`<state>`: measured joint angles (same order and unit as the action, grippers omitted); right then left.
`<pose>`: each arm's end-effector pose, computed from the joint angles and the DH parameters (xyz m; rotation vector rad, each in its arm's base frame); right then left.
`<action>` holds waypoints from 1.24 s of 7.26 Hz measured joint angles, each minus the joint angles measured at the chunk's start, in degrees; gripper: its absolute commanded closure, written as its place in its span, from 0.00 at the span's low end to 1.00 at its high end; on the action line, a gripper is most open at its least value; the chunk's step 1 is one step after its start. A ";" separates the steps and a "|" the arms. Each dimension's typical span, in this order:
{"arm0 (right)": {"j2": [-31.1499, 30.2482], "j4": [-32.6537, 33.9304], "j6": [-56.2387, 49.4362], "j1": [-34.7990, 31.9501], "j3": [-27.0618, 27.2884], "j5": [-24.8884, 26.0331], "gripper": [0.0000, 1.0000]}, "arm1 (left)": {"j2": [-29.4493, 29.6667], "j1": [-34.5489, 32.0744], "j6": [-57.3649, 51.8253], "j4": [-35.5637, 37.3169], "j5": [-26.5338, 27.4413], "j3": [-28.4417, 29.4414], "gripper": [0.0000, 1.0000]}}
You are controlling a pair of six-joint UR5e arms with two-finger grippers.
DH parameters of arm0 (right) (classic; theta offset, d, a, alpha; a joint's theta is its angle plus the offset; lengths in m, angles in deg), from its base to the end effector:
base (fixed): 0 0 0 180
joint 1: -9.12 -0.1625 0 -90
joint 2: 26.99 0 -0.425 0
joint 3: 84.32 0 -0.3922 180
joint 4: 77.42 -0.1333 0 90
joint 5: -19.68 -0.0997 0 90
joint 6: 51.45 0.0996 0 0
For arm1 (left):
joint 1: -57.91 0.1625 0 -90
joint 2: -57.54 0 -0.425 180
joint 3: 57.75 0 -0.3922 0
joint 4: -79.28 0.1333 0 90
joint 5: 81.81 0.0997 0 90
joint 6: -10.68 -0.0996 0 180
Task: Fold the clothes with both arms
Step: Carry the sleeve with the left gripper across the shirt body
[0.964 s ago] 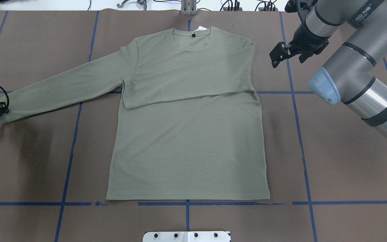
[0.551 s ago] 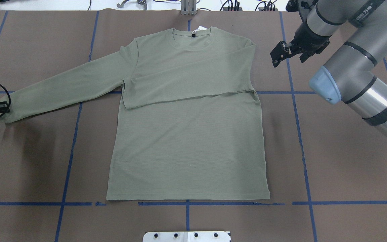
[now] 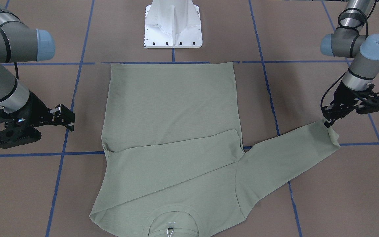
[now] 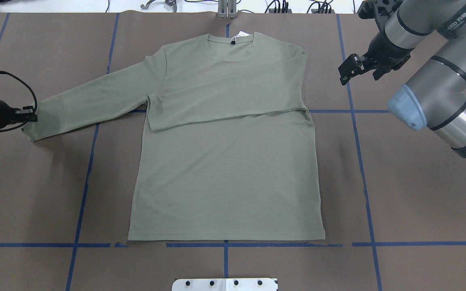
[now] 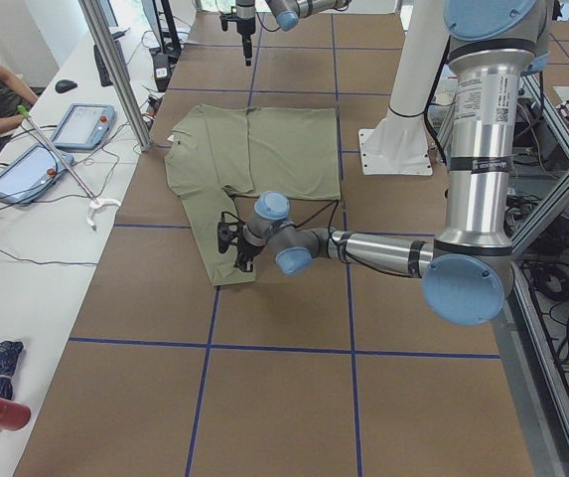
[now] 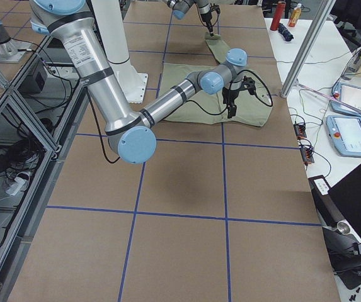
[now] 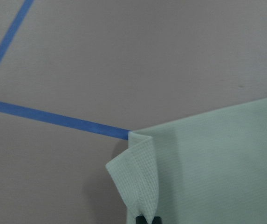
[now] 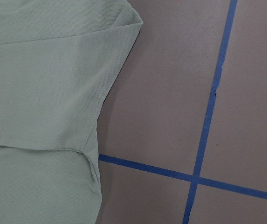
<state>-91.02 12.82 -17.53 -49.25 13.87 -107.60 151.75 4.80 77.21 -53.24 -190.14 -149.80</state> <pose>-0.2722 -0.5812 0.3345 0.1381 -0.8393 -0.1550 0.2533 -0.5074 0.5309 0.2886 0.8524 -0.3460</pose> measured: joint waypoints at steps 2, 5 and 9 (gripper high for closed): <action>-6.28 -0.06 -0.06 -0.92 4.51 -0.36 0.00 | 13.70 -0.27 0.15 16.17 -0.11 -0.76 1.00; -15.05 -0.15 -0.71 -2.38 9.51 -0.54 0.00 | 31.70 -0.80 8.81 25.37 -1.24 1.29 1.00; -16.93 -0.15 -1.14 -3.06 9.55 -0.33 0.00 | 53.20 6.68 32.29 24.61 -5.45 10.44 1.00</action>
<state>-107.95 12.67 -18.67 -52.31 23.41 -107.94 204.96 11.48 109.50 -28.62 -195.58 -139.36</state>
